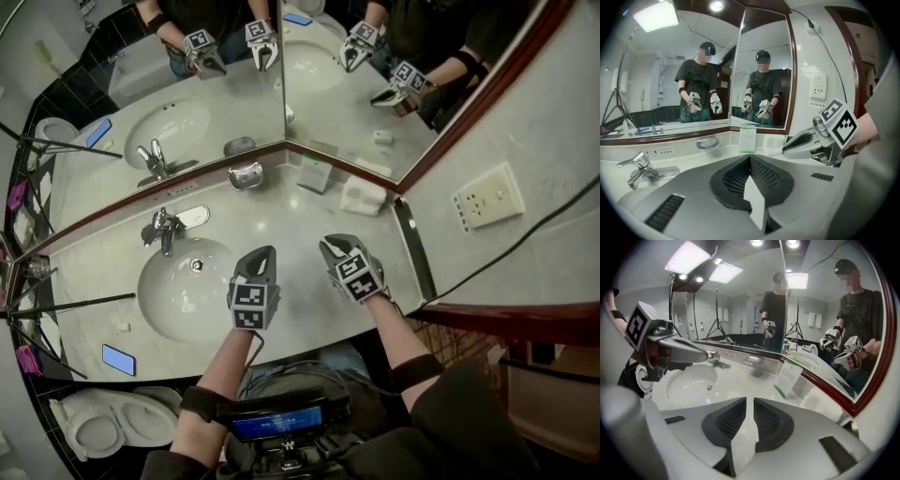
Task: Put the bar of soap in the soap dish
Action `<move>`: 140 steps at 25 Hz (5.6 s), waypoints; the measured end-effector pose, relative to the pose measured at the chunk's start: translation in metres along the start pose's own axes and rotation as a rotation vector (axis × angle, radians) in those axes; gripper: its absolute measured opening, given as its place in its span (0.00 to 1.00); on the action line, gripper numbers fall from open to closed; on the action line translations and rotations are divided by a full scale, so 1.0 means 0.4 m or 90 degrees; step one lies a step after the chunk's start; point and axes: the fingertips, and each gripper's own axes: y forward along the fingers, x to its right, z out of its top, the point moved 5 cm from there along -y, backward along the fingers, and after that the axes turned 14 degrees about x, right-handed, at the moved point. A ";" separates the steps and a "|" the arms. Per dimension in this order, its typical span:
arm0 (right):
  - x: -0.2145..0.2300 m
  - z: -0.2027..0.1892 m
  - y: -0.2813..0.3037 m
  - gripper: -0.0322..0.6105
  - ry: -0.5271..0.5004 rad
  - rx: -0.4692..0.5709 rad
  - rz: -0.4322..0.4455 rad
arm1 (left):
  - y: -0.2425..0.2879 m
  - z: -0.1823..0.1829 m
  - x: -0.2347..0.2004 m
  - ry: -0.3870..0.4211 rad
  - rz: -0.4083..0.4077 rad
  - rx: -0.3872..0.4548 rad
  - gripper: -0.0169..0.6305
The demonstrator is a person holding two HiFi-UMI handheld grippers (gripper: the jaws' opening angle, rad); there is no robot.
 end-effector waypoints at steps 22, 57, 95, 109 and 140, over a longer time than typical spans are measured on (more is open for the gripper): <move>-0.248 0.245 0.088 0.08 0.009 0.146 0.146 | -0.247 0.049 -0.168 0.008 0.147 0.055 0.03; 0.075 -0.231 0.043 0.51 -0.134 -0.272 0.006 | 0.040 -0.032 0.041 0.045 -0.044 -0.030 0.03; -0.129 0.141 0.062 0.32 -0.018 0.037 0.075 | -0.125 0.049 -0.094 0.018 0.065 0.037 0.03; -0.112 0.297 0.246 0.32 -0.183 0.015 0.102 | -0.041 0.085 -0.200 0.029 0.087 0.043 0.03; -0.026 0.237 0.772 0.38 -0.361 -0.164 0.183 | 0.221 -0.019 -0.469 -0.034 0.133 -0.021 0.03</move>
